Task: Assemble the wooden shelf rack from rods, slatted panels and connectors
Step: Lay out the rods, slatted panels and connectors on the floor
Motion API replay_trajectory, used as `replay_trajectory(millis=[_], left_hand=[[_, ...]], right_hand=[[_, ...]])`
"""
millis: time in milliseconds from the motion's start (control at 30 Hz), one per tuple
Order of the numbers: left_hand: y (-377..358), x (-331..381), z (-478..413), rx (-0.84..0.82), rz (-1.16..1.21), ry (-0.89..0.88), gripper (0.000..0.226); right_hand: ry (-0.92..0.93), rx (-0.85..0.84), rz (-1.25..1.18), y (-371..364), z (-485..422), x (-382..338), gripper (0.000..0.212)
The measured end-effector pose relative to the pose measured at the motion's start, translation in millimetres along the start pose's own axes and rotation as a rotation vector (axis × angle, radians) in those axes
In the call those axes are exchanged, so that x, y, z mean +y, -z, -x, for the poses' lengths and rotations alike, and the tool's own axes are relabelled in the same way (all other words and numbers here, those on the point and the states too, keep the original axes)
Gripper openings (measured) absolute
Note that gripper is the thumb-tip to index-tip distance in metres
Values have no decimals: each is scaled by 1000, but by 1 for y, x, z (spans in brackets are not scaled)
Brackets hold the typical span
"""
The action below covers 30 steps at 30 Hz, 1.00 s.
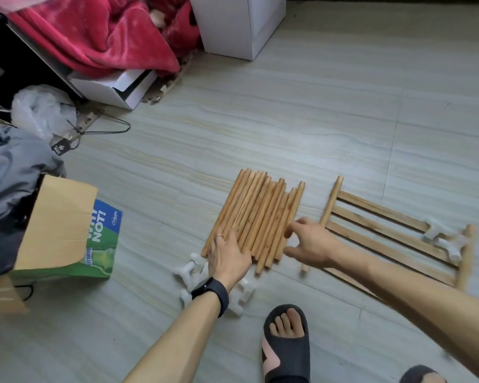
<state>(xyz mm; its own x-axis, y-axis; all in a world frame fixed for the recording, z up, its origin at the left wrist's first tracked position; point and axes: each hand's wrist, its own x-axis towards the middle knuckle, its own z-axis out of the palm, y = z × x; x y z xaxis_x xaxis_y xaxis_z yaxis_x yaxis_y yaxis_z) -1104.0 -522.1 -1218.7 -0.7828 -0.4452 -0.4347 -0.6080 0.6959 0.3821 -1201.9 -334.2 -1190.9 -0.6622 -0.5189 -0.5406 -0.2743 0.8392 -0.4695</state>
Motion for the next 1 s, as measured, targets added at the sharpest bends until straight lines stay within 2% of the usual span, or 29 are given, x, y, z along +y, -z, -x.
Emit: replay_trajectory(millis=[200,333,467,567,733,867,1000], left_hand=[[-26,130,-16,-84,11,-412,63],[-58,207,-16,-156,-58,-636,62],[-105,256,-18,-257,-215,-737,63],[-143,274,-21,-381,-318,-725,65],[-197,280,-22,-455,-560,-742,66],[-216,264,-14,-396,-649,-794,74],[-215,256,-19,-407,-617,-836,77]], right_hand=[[-235,137,135,94,42,124,40],[-523,258,19,87,76,217,46],[-721,373,-227,47,95,275,74],[-689,382,-285,22,94,292,85],[-695,428,-227,13,71,306,79],[-750,460,-150,23,53,312,60],[-630,519,-185,16,45,311,43]])
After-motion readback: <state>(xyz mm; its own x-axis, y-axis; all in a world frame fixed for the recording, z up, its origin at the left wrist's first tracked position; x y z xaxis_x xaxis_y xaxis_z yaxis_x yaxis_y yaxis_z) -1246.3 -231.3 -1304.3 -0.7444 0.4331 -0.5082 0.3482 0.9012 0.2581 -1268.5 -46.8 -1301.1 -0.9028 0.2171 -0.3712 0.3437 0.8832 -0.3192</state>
